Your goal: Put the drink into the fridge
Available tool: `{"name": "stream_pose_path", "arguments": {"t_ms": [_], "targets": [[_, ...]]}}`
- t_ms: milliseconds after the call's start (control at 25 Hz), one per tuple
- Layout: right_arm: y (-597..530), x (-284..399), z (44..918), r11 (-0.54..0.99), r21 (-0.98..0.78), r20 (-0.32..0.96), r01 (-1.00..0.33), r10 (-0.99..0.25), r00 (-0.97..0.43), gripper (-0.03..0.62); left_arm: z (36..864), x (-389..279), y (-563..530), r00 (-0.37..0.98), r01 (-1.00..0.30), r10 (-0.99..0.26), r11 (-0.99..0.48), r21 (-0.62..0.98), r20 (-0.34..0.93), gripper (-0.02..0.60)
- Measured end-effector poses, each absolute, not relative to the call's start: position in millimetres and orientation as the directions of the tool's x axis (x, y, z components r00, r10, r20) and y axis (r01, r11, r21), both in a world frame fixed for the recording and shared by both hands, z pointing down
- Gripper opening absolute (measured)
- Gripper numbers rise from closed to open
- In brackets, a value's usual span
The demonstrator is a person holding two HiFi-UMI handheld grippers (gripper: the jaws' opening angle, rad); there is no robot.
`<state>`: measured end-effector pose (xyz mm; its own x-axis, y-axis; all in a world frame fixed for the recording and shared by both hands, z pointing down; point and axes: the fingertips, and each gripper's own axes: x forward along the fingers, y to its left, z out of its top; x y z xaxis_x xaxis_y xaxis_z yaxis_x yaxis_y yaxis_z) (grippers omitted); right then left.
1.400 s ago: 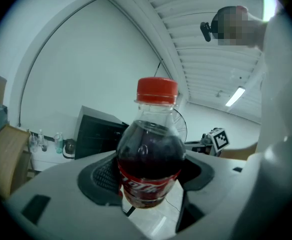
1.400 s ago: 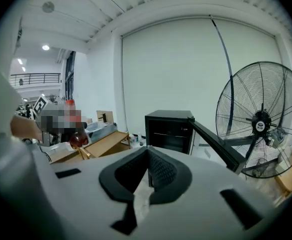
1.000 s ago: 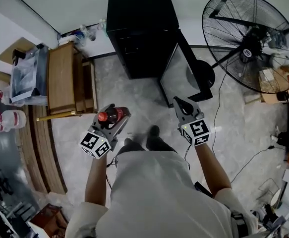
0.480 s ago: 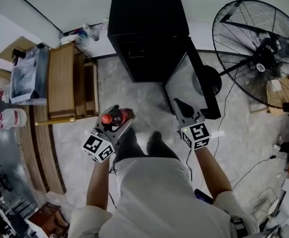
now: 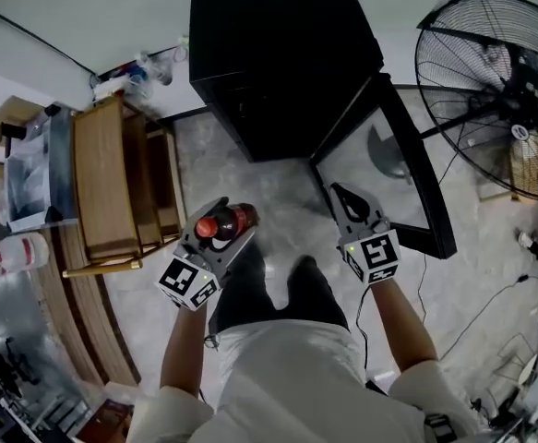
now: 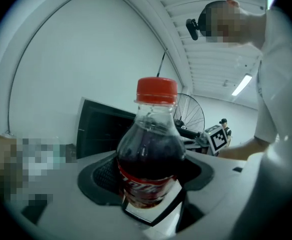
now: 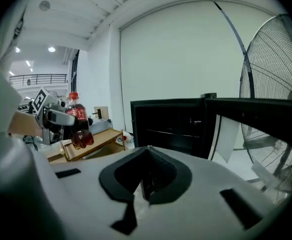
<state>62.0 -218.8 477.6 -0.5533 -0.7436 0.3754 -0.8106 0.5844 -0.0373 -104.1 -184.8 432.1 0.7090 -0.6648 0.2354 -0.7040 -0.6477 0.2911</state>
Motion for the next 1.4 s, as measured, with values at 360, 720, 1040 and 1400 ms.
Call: {"name": "stream_pose_path", "arguments": {"t_ms": [360,720,1040,1400], "targets": [[-283,42,563,0.588,0.004,0.314,-0.809,-0.769,-0.557,-0.005,529,-104,-242,0.756,-0.654,-0.627,-0.706,0.273,0.191,0.305],[-326,34,658,0.590,0.063,0.323,-0.805,-0.775,-0.543,-0.005,641,-107,-271,0.803,-0.596,-0.574,-0.785,0.170,0.163,0.304],[-346,30,748,0.604,0.142,0.248,-0.784,-0.788,-0.563,-0.005,746,-109,-295,0.831,-0.554,-0.538,-0.825,0.113,0.145,0.304],[-335,37,786,0.602,0.184,0.215,-0.777,-0.796,-0.566,-0.005,771,-78,-317,0.829,-0.551,-0.541,-0.833,0.045,0.143,0.304]]}}
